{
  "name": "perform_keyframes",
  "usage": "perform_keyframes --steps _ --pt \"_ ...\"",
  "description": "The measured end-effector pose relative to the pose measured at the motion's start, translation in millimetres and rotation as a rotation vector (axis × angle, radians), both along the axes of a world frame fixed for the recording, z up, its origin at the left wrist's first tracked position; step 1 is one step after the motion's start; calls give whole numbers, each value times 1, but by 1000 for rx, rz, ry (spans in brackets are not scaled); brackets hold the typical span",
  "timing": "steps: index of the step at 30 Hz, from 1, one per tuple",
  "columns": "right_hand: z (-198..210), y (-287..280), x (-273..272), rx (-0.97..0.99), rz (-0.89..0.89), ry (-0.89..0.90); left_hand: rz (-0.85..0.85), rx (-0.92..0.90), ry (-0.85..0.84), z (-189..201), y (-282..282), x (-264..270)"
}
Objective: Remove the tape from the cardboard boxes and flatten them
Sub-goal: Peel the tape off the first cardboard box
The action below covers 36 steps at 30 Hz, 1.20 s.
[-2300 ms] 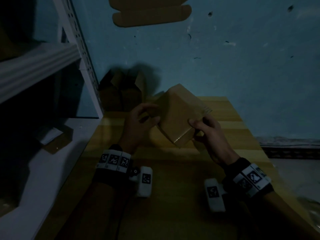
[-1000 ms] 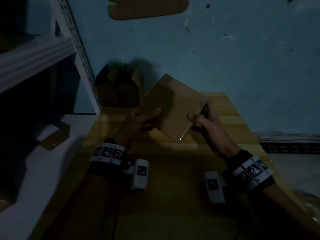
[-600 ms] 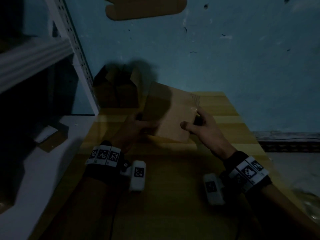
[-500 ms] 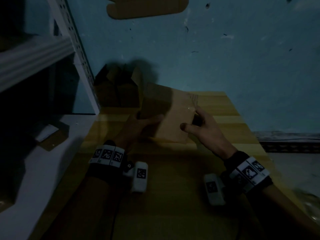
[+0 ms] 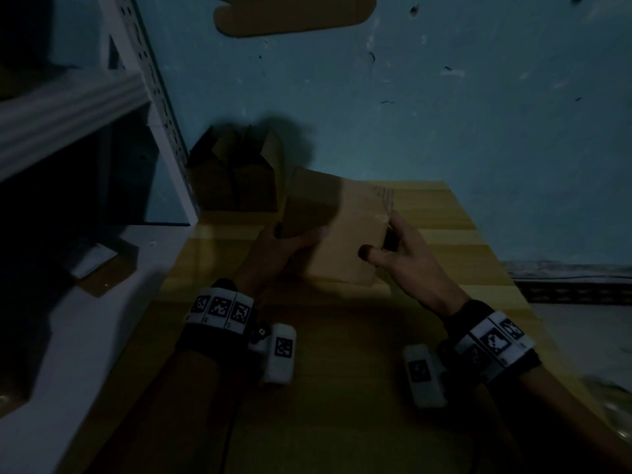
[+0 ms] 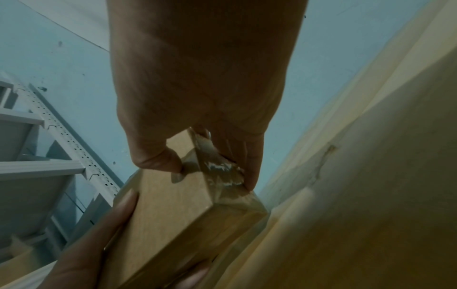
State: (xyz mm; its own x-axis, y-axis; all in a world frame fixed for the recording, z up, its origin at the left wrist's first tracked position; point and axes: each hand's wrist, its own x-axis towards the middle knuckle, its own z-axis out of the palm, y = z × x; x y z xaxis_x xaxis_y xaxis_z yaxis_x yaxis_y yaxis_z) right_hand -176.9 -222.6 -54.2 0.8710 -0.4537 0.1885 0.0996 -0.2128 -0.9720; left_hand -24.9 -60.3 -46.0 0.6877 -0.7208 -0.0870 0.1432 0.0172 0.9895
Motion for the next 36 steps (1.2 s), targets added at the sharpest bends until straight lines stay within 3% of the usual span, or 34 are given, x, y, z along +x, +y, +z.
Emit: perform_keyframes --steps 7,21,31,36 --pt "-1 0 2 -101 -88 -6 -51 13 103 0 1 4" --pt "-3 -2 0 24 -34 -26 -70 27 41 -6 -3 3" --pt "3 -5 -2 -59 -45 15 -42 -17 66 -5 -1 5" --pt "3 -8 -2 -26 -43 -12 -3 -4 -9 -6 -1 8"
